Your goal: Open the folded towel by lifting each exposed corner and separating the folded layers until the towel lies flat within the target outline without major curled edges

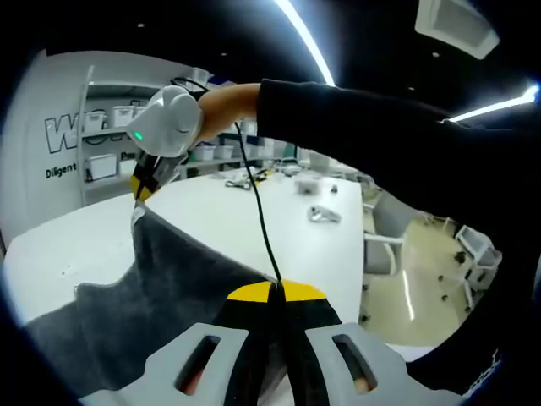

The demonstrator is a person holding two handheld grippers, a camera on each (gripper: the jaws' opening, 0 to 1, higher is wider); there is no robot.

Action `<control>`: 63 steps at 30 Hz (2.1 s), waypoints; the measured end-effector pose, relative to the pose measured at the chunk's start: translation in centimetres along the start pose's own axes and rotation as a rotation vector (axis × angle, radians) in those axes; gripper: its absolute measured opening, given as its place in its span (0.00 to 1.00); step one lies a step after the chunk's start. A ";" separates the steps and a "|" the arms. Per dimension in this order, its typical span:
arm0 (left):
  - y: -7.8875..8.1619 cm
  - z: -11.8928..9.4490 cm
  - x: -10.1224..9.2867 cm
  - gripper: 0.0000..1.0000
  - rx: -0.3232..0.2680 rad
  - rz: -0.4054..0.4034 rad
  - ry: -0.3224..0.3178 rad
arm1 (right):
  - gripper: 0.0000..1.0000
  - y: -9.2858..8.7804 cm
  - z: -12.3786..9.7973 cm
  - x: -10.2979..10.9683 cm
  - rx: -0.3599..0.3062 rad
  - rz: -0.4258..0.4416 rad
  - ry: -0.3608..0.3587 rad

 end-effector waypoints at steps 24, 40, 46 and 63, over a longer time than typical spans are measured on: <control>1.1 4.7 0.1 0.00 -0.018 0.022 -0.049 | 0.00 -4.7 0.2 1.5 0.026 0.023 0.000; 1.9 8.5 -0.3 0.00 -0.039 -0.001 -0.082 | 0.00 -7.5 1.0 1.9 0.033 0.047 0.016; 1.9 9.3 -0.5 0.00 -0.035 -0.002 -0.093 | 0.00 -8.2 1.3 2.1 0.047 0.051 0.016; 1.1 11.0 -2.0 0.00 -0.004 -0.005 -0.130 | 0.00 -10.7 1.1 3.4 0.077 0.074 0.018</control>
Point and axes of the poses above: the point that each gripper's makers call its tool centre point, and the gripper's own axes: z roughly forward along the fingers, x roughly to its left, y roughly out of its top, the point moved 9 cm from there along -z, roughly backward along the fingers, and after that the axes turned 12 degrees about z, right-handed, at the moved point
